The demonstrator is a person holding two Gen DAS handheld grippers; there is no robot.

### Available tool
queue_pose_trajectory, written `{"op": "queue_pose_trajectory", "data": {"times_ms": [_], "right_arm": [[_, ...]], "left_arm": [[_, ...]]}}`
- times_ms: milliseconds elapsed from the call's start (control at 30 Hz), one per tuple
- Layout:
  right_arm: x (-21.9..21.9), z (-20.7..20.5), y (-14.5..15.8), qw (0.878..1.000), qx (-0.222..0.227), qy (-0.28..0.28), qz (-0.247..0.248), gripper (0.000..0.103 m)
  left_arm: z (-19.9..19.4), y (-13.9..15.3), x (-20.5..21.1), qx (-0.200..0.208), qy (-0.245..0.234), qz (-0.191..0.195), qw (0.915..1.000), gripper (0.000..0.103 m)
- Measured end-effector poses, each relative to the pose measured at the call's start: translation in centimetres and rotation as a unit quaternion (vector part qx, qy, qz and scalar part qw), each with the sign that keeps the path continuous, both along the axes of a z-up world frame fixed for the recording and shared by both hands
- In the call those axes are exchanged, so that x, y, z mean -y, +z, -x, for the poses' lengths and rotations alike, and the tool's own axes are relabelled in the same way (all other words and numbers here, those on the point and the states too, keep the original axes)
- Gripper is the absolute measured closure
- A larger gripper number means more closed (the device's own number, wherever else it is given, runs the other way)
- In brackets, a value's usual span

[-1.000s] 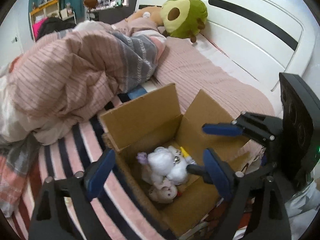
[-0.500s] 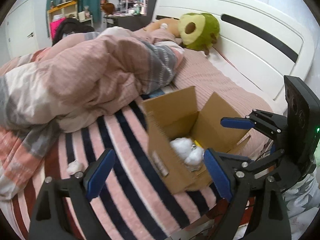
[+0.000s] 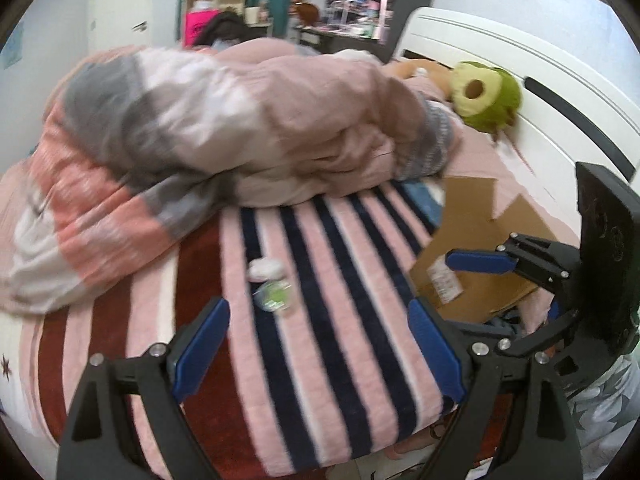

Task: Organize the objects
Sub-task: 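Move the right tool back and grasp the green jelly cup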

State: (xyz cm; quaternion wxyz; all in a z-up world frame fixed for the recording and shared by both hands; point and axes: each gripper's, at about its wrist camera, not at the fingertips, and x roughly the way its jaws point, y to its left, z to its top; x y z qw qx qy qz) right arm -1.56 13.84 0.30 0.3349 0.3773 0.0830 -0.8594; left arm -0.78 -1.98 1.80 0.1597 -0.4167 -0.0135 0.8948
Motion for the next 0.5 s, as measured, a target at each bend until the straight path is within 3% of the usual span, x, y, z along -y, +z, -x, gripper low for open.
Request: {"op": "queue_pose_trajectory", "data": {"times_ms": [333,500], "right_arm": [[6.3,4.4,-11.1,0.998,0.065,-0.020,-0.013,0.037],[8.5,7.4,-14.4,0.997,0.032,-0.033,-0.062,0.038]], "left_arm": [[1.0,-6.0,6.2,0.055,0.066,-0.004,0.9963,0.014],[2.0,-7.5,7.8,0.065,0.078,-0.020,0.9946,0.014]]}}
